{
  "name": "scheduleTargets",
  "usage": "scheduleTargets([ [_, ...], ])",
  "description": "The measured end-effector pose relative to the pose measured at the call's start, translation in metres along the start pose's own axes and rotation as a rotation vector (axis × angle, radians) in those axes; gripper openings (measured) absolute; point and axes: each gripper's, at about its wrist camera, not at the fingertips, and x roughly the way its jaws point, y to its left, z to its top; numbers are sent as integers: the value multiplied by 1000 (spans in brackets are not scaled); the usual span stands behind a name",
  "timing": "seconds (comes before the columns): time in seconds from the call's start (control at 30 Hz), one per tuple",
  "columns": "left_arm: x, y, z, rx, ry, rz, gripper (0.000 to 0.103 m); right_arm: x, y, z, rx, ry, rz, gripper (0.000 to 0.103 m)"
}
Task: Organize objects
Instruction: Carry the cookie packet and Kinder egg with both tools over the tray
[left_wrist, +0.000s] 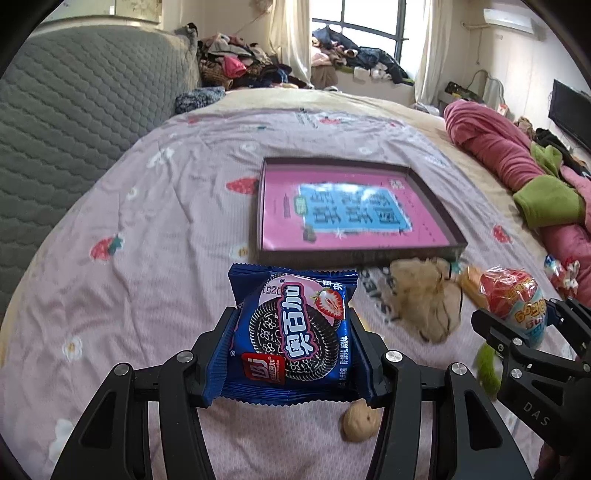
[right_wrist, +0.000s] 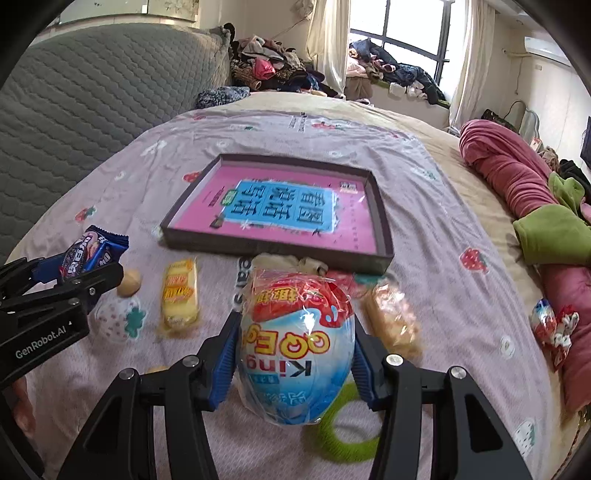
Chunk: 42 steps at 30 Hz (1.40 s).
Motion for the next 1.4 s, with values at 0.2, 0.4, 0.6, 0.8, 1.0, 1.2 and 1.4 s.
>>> scheduleTargets([
  [0.2, -1, -4, 27, 14, -39, 5, 57, 0, -10, 19, -1, -31, -12, 54],
  [0.4, 0, -12, 50, 29, -59, 0, 57, 0, -19, 42, -10, -57, -24, 54],
  [0.6, -1, -22, 73, 56, -85, 0, 57, -6, -25, 67, -38, -100, -45, 54],
  [0.8, -1, -31, 101, 70, -117, -1, 57, -13, -31, 96, -60, -144, -58, 54],
  [1.0, 3, -42, 135, 86, -144, -1, 57, -9, -37, 127, -75, -170, -66, 54],
  [1.2, 17, -52, 167, 101, -166, 13, 57, 2, -43, 158, -87, -196, -65, 54],
  [1.4, 46, -53, 191, 73, -172, 20, 57, 24, -47, 182, -91, -210, -47, 54],
])
